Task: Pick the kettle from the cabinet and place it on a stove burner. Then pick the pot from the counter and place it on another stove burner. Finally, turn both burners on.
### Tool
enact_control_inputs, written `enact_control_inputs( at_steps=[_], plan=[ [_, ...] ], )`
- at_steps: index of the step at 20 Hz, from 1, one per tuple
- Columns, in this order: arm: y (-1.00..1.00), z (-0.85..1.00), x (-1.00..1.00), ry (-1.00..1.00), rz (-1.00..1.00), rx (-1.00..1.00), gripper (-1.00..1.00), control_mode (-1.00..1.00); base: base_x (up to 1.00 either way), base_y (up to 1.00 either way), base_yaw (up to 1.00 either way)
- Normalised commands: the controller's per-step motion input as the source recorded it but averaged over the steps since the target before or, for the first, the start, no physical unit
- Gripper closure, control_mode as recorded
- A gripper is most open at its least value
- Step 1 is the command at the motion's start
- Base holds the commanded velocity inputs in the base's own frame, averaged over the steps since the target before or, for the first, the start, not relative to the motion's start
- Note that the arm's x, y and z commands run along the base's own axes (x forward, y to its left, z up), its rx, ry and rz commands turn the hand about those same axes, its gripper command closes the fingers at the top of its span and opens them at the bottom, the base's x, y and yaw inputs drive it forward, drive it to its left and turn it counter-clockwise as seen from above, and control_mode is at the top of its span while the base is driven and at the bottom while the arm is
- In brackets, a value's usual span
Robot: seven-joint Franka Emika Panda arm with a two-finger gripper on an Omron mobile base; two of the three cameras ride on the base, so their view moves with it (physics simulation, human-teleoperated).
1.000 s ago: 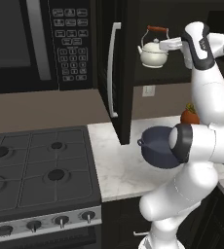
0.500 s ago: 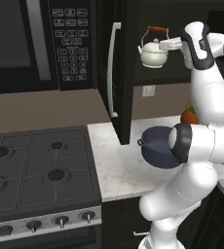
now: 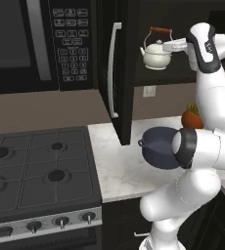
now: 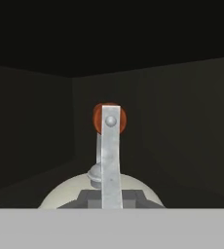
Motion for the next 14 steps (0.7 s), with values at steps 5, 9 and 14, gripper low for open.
enact_control_inputs(
  at_steps=[5,9,14],
  plan=[
    [0.0,0.0,-0.4,-0.01,0.0,0.0,1.0,-1.0,0.0,0.0,0.0],
    [0.0,0.0,-0.47,-0.03,-0.01,0.0,1.0,-1.0,0.0,0.0,0.0],
    [0.0,0.0,-0.51,-0.05,-0.01,0.0,1.0,-1.0,0.0,0.0,0.0]
  ],
)
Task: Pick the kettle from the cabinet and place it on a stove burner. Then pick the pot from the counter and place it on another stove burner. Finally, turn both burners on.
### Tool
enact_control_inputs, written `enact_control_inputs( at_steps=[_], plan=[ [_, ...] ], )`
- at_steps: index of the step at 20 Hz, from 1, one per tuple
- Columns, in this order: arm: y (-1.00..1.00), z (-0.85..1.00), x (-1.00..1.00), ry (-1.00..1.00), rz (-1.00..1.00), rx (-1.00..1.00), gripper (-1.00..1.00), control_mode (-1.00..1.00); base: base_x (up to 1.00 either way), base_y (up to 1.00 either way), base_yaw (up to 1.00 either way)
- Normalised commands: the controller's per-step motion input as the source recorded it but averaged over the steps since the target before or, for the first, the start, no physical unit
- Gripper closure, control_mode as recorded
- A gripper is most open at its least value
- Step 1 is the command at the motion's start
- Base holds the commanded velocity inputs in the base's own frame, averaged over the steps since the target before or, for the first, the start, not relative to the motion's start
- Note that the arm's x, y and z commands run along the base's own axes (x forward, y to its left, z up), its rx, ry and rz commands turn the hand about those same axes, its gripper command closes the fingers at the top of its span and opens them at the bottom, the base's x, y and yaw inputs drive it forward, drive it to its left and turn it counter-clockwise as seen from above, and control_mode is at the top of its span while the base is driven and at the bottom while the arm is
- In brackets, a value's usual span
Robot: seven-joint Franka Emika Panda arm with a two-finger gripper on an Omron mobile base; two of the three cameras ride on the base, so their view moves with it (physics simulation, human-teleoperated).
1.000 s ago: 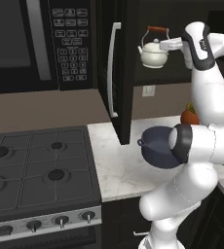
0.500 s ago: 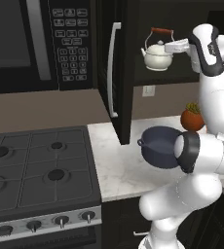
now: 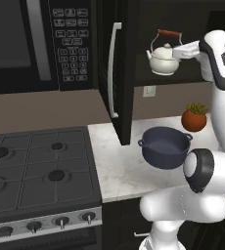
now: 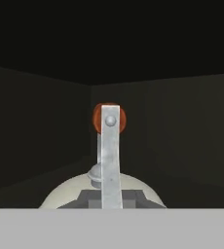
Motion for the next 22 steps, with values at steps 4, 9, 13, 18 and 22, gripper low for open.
enact_control_inputs(
  at_steps=[4,9,13,18,22],
  plan=[
    [0.0,0.0,-0.54,-0.01,-0.02,0.0,1.0,-1.0,0.0,0.0,0.0],
    [0.0,0.01,-0.57,0.0,-0.02,0.0,1.0,-1.0,0.0,0.0,0.0],
    [0.0,0.0,-0.58,0.0,-0.01,0.0,1.0,-1.0,0.0,0.0,0.0],
    [0.0,0.0,-0.59,0.0,-0.01,0.0,1.0,-1.0,0.0,0.0,0.0],
    [0.0,0.0,-0.62,0.0,0.0,0.0,1.0,-1.0,0.0,0.0,0.0]
  ],
)
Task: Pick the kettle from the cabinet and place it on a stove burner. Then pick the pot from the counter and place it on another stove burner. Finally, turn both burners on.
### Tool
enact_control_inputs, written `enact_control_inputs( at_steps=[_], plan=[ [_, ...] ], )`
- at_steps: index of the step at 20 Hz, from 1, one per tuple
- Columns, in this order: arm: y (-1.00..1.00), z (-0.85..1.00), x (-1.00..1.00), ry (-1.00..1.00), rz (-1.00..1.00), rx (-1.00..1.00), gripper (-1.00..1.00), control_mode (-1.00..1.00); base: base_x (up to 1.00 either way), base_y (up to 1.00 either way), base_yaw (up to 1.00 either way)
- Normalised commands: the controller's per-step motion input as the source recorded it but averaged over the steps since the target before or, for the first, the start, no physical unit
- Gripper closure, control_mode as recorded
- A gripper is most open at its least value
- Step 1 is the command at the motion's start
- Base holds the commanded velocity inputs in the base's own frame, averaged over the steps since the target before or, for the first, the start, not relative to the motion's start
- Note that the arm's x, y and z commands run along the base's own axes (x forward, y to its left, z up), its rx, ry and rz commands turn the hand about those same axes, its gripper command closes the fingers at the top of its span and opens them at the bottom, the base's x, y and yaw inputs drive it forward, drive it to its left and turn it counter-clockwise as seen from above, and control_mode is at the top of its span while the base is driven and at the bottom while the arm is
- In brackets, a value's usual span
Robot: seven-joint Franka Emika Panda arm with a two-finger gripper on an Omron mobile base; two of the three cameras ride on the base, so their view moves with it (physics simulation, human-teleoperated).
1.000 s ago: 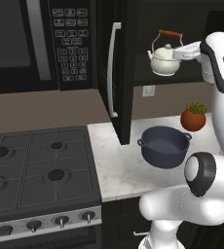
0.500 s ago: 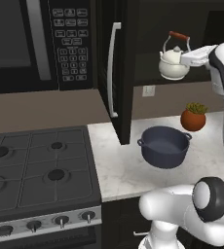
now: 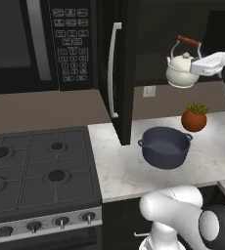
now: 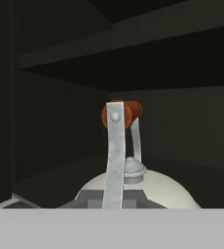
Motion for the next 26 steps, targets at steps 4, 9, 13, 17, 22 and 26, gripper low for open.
enact_control_inputs(
  at_steps=[4,9,13,17,22,26],
  plan=[
    [0.0,0.0,-0.64,0.0,0.0,0.0,1.0,-1.0,0.0,0.0,0.0],
    [0.0,0.0,-0.63,0.0,0.0,0.0,1.0,-1.0,0.0,0.0,0.0],
    [0.0,0.0,-0.59,0.0,0.0,0.0,1.0,-1.0,0.0,0.0,0.0],
    [0.0,0.0,-0.53,0.02,0.0,0.0,1.0,-1.0,0.0,0.0,0.0],
    [0.0,-0.03,-0.5,0.04,0.0,0.0,1.0,-1.0,0.0,0.0,0.0],
    [0.0,-0.08,-0.47,0.06,0.0,0.0,1.0,-1.0,0.0,0.0,0.0]
  ],
)
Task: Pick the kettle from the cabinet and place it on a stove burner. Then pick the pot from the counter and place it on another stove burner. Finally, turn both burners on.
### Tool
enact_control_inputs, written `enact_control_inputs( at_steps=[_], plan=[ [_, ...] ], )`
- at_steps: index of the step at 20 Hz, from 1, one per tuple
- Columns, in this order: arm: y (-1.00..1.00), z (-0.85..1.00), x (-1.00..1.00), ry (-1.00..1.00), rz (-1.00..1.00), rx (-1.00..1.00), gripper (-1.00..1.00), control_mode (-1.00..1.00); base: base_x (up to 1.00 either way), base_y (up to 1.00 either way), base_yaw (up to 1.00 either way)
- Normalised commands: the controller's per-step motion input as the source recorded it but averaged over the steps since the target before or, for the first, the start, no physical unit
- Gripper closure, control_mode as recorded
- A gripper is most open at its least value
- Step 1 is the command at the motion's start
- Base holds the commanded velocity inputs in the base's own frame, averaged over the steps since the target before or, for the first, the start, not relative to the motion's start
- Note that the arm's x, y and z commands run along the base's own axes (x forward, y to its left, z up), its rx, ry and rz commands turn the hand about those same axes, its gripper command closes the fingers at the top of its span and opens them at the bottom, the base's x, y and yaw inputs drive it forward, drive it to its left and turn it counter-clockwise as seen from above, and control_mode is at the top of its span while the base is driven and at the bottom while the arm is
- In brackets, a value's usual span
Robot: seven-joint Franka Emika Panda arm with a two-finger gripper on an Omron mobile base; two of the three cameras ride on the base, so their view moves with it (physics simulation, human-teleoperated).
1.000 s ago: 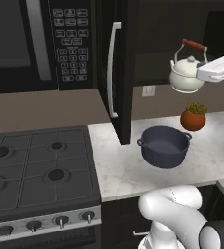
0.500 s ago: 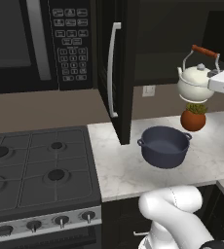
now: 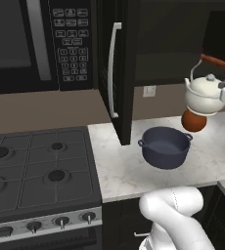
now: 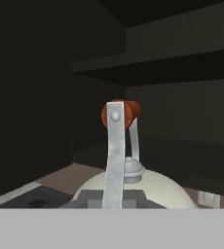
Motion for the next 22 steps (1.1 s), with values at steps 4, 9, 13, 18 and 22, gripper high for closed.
enact_control_inputs(
  at_steps=[4,9,13,18,22],
  plan=[
    [0.0,-0.14,-0.46,0.07,0.0,0.0,1.0,-1.0,0.0,0.0,0.0],
    [0.0,-0.05,-0.26,0.01,0.0,0.0,1.0,-1.0,0.0,0.0,0.0],
    [0.0,0.0,0.0,0.0,0.0,0.0,1.0,-1.0,0.0,0.0,0.0],
    [0.0,0.0,-0.1,-0.02,0.0,0.0,1.0,1.0,-0.23,0.02,0.0],
    [0.0,0.0,0.0,0.0,0.0,0.0,1.0,1.0,-0.67,0.09,0.0]
  ],
)
